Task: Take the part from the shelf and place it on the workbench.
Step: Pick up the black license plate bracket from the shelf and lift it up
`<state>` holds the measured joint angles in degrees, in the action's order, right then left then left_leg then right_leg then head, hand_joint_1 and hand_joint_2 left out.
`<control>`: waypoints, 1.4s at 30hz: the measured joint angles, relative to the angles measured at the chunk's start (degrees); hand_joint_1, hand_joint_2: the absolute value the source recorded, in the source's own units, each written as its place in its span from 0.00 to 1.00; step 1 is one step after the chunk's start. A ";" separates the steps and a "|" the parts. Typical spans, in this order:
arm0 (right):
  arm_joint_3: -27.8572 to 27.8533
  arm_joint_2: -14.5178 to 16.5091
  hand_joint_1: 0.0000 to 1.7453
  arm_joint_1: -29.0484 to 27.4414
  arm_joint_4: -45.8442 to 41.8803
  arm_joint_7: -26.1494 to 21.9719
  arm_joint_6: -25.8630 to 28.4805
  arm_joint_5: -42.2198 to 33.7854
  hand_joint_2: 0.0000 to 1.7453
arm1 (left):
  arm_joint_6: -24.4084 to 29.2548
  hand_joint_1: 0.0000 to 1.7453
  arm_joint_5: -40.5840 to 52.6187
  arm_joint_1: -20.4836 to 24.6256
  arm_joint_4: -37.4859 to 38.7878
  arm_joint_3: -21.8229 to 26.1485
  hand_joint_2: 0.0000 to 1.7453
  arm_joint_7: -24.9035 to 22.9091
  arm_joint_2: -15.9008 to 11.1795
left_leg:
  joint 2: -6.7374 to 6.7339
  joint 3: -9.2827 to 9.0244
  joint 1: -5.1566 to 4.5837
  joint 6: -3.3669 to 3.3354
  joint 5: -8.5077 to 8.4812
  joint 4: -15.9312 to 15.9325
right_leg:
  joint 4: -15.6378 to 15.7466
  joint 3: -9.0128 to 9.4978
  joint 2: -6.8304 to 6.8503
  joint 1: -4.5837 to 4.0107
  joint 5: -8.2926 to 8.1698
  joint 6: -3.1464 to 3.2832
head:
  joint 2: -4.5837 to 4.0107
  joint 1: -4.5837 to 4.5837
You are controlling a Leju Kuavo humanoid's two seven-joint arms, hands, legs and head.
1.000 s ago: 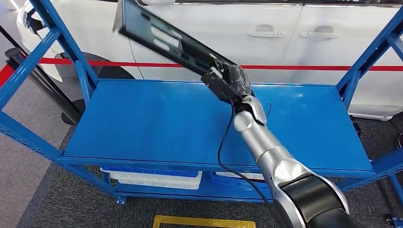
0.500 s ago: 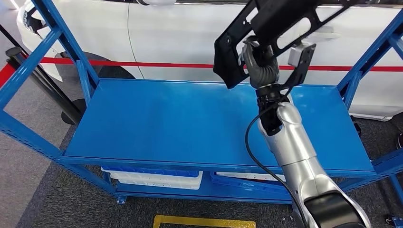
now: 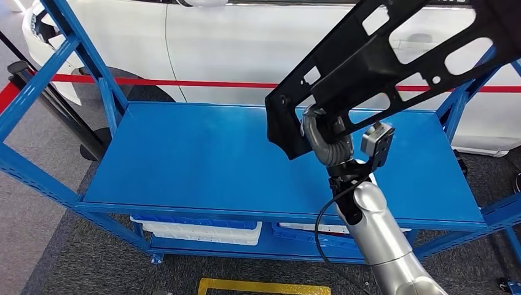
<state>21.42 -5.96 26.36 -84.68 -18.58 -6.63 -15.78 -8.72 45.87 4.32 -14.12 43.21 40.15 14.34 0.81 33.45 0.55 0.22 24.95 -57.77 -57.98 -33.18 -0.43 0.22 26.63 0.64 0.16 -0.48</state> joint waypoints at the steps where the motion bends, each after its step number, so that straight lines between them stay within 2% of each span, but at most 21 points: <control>1: 0.18 -0.01 1.00 -0.48 -0.32 -0.12 0.01 0.19 1.00 | -0.11 0.00 -0.14 -0.01 0.00 0.00 1.00 0.00 0.04 | 0.00 0.00 0.00 0.00 0.00 0.00 | 0.00 0.00 0.00 0.00 0.00 0.00 | 0.01 0.00; 13: 0.67 -0.05 1.00 -1.78 -1.96 -0.20 0.04 0.81 1.00 | -0.28 0.00 -0.51 -0.03 0.00 0.00 1.00 -0.02 0.07 | -0.01 0.00 -0.01 0.00 0.00 -0.02 | 0.00 0.02 0.00 0.02 0.00 -0.01 | 0.00 0.01; 18: 0.74 -0.05 1.00 -2.51 -2.69 -0.80 1.31 3.94 1.00 | 0.02 0.00 -0.65 -0.09 0.02 0.11 1.00 -0.02 0.07 | -0.01 0.00 -0.01 0.00 0.00 -0.01 | 0.00 0.01 0.01 0.02 0.00 0.00 | 0.01 -0.01; 23: 0.92 0.03 1.00 -3.96 -4.57 -1.28 1.31 5.53 1.00 | 2.46 0.00 -0.90 -0.18 0.02 0.32 1.00 -0.79 -0.03 | 0.00 0.01 0.00 0.00 0.00 0.00 | 0.00 0.01 0.02 0.01 0.01 -0.01 | 0.01 0.01; 28: 1.30 0.03 1.00 -5.82 -7.02 -2.31 1.05 6.21 1.00 | 6.99 0.00 -1.82 -0.86 0.08 2.34 1.00 -5.55 -1.50 | 0.00 0.00 0.00 0.00 0.01 0.00 | 0.01 0.01 0.01 0.01 0.01 -0.01 | 0.01 0.01; 35: 1.54 0.00 1.00 -9.01 -13.58 -5.02 3.20 6.03 1.00 | 15.32 0.00 -1.85 -1.72 0.36 5.75 1.00 -15.87 -4.88 | 0.00 0.07 -0.10 -0.33 0.23 -0.28 | 0.01 0.06 0.06 0.13 0.10 -0.17 | 0.01 -0.01; 39: 1.75 -0.25 1.00 -11.05 -16.42 -5.68 3.43 6.03 1.00 | 17.23 0.00 -0.71 -2.08 0.44 7.09 1.00 -18.52 -6.11 | 0.00 0.16 -0.26 -0.82 0.53 -0.65 | 0.00 0.15 0.05 0.27 0.20 -0.55 | 0.01 -0.01; 42: 1.91 -0.36 1.00 -11.65 -16.99 -5.97 3.60 6.03 1.00 | 17.42 0.00 0.02 -2.13 0.46 7.29 1.00 -18.73 -6.49 | -0.07 -0.06 -0.24 -1.39 0.33 -0.19 | 0.14 0.34 0.05 0.45 0.24 -1.17 | 0.00 0.00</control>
<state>23.33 -6.31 14.71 -101.68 -24.55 -3.04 -9.75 8.70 45.89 2.19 -13.66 50.51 21.42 7.85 0.74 33.39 0.31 -1.17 25.28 -57.96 -57.84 -32.84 -0.38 0.68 26.88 -0.53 0.16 -0.48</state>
